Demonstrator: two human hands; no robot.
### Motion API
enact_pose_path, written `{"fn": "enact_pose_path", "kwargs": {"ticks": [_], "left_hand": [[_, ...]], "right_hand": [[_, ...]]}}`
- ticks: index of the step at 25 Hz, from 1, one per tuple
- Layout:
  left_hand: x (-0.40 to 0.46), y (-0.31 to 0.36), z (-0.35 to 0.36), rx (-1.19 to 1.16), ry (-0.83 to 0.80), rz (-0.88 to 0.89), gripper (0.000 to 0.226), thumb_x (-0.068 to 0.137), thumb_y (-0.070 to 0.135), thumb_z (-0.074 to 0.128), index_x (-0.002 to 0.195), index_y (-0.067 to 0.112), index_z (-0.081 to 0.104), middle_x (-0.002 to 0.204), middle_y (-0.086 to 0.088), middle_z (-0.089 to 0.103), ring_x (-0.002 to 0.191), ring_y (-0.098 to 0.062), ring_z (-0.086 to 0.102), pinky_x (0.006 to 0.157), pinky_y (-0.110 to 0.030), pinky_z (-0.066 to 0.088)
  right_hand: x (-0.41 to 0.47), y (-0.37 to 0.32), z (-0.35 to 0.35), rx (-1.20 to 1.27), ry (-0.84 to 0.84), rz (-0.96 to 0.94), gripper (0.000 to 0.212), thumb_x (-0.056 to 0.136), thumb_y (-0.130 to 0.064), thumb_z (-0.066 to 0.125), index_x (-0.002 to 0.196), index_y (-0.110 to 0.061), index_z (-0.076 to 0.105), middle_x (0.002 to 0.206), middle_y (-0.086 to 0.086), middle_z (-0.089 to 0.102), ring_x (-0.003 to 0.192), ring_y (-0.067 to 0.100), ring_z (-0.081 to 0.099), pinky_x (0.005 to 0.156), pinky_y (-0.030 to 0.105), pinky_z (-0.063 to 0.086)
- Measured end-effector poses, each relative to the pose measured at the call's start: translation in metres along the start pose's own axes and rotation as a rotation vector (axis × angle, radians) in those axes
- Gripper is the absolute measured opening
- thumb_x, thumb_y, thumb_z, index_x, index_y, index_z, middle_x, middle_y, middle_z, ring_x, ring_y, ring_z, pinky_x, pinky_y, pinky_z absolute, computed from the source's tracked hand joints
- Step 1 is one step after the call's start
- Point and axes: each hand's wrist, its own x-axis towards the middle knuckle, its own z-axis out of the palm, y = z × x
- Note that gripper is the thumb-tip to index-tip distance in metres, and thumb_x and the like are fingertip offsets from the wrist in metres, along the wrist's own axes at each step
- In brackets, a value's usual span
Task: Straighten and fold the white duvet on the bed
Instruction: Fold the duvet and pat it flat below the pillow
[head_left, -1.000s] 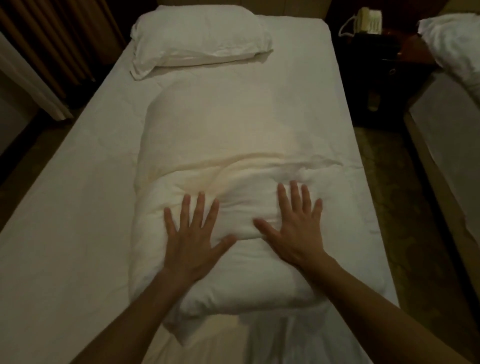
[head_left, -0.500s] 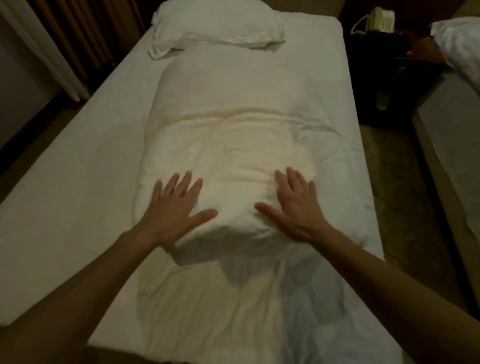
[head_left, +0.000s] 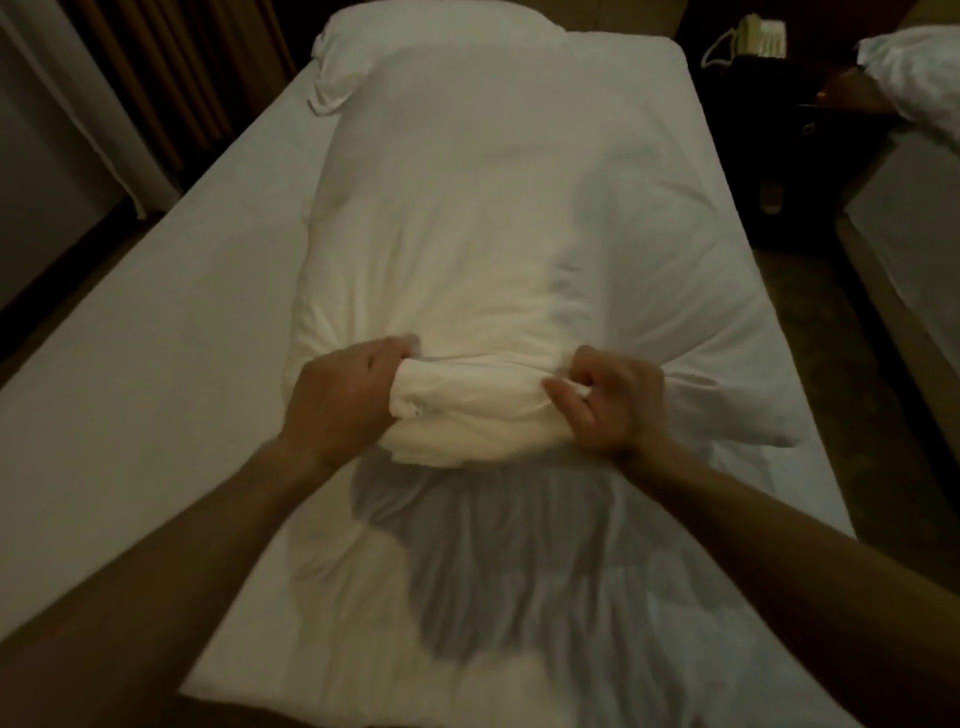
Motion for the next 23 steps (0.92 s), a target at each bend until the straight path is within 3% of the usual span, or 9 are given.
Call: {"fn": "enact_pose_path", "kwargs": {"ticks": [3, 6, 8, 10, 13, 16, 19, 21, 23], "left_hand": [[0.023, -0.031, -0.048, -0.058, 0.042, 0.101, 0.028, 0.085, 0.04, 0.054, 0.095, 0.015, 0.05, 0.06, -0.01, 0.062, 0.043, -0.03, 0.058, 0.038, -0.031, 0.044], [-0.004, -0.055, -0.045, -0.069, -0.066, 0.12, 0.045, 0.089, 0.061, 0.044, 0.096, 0.016, 0.049, 0.059, -0.009, 0.062, 0.042, -0.029, 0.058, 0.036, -0.032, 0.045], [-0.042, -0.059, -0.024, -0.094, -0.22, 0.001, 0.064, 0.076, 0.082, 0.045, 0.096, 0.021, 0.05, 0.069, -0.003, 0.065, 0.054, -0.027, 0.063, 0.043, -0.029, 0.045], [-0.064, -0.058, -0.014, -0.198, -0.325, -0.136, 0.078, 0.063, 0.092, 0.049, 0.097, 0.022, 0.052, 0.082, 0.002, 0.063, 0.069, -0.024, 0.063, 0.055, -0.028, 0.039], [-0.079, -0.034, -0.026, -0.24, -0.096, -0.278, 0.089, 0.064, 0.089, 0.054, 0.109, 0.012, 0.054, 0.102, -0.004, 0.059, 0.092, -0.026, 0.055, 0.076, -0.034, 0.035], [-0.077, 0.038, -0.052, -0.42, 0.183, -0.777, 0.086, 0.065, 0.074, 0.067, 0.117, 0.008, 0.054, 0.117, -0.008, 0.054, 0.11, -0.026, 0.05, 0.097, -0.04, 0.04], [-0.021, 0.103, -0.064, -1.272, 0.383, -1.521, 0.068, 0.06, 0.066, 0.077, 0.096, 0.009, 0.067, 0.1, -0.011, 0.069, 0.085, -0.018, 0.066, 0.08, -0.04, 0.053], [0.013, 0.099, -0.056, -1.685, 0.454, -1.722, 0.057, 0.057, 0.063, 0.079, 0.089, 0.016, 0.075, 0.094, -0.007, 0.075, 0.084, -0.02, 0.072, 0.081, -0.041, 0.056], [0.046, 0.073, -0.042, -1.834, 0.496, -1.849, 0.079, 0.055, 0.07, 0.081, 0.114, 0.02, 0.068, 0.116, -0.007, 0.071, 0.101, -0.031, 0.069, 0.089, -0.05, 0.055]], "right_hand": [[0.012, -0.023, -0.024, 0.127, 0.107, -0.064, 0.065, 0.094, -0.075, 0.027, 0.067, -0.019, 0.045, 0.055, -0.006, 0.039, 0.044, 0.019, 0.04, 0.05, 0.025, 0.025], [0.007, -0.043, -0.001, 0.052, -0.052, -0.007, 0.061, 0.089, -0.072, 0.034, 0.066, -0.018, 0.051, 0.055, 0.001, 0.052, 0.051, 0.028, 0.058, 0.053, 0.029, 0.034], [0.002, -0.053, 0.026, -0.009, -0.201, 0.04, 0.06, 0.085, -0.072, 0.035, 0.071, -0.019, 0.059, 0.069, 0.002, 0.067, 0.068, 0.032, 0.067, 0.06, 0.033, 0.041], [0.004, -0.057, 0.036, -0.019, -0.24, 0.061, 0.054, 0.086, -0.071, 0.032, 0.074, -0.026, 0.058, 0.075, -0.002, 0.068, 0.074, 0.029, 0.066, 0.062, 0.033, 0.037], [-0.01, -0.055, 0.023, 0.044, -0.199, 0.165, 0.045, 0.089, -0.064, 0.034, 0.076, -0.024, 0.05, 0.071, -0.003, 0.057, 0.07, 0.029, 0.057, 0.066, 0.033, 0.03], [-0.033, -0.06, 0.012, 0.143, -0.093, 0.331, 0.044, 0.093, -0.057, 0.032, 0.083, -0.02, 0.054, 0.077, -0.004, 0.053, 0.075, 0.023, 0.048, 0.074, 0.037, 0.031], [-0.035, -0.092, 0.006, 0.416, -0.03, 0.651, 0.054, 0.092, -0.063, 0.029, 0.082, -0.019, 0.058, 0.08, 0.0, 0.058, 0.08, 0.022, 0.052, 0.079, 0.044, 0.043], [-0.025, -0.123, 0.002, 0.72, -0.013, 1.091, 0.071, 0.088, -0.077, 0.029, 0.073, -0.016, 0.061, 0.071, 0.004, 0.062, 0.072, 0.025, 0.059, 0.074, 0.043, 0.049], [-0.013, -0.142, 0.001, 1.063, -0.067, 1.459, 0.08, 0.088, -0.084, 0.029, 0.084, -0.013, 0.066, 0.08, 0.012, 0.067, 0.081, 0.031, 0.067, 0.081, 0.048, 0.053]]}}
